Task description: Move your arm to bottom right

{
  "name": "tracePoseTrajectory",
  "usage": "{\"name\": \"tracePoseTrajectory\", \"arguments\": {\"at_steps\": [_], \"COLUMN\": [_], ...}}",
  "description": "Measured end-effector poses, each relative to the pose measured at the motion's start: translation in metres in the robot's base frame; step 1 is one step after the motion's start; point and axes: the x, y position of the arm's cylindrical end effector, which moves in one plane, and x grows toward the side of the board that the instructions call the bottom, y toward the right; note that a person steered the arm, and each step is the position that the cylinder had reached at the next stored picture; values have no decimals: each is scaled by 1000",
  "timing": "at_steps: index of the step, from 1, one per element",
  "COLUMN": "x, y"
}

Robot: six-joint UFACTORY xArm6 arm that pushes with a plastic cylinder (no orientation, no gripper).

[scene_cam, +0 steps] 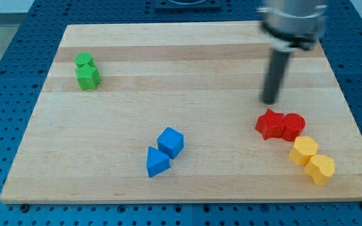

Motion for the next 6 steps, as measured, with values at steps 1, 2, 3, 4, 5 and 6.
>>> {"name": "tracePoseTrajectory", "arguments": {"at_steps": [1, 2, 3, 4, 5, 6], "x": [1, 38, 92, 93, 93, 93], "y": [64, 65, 71, 71, 52, 15]}}
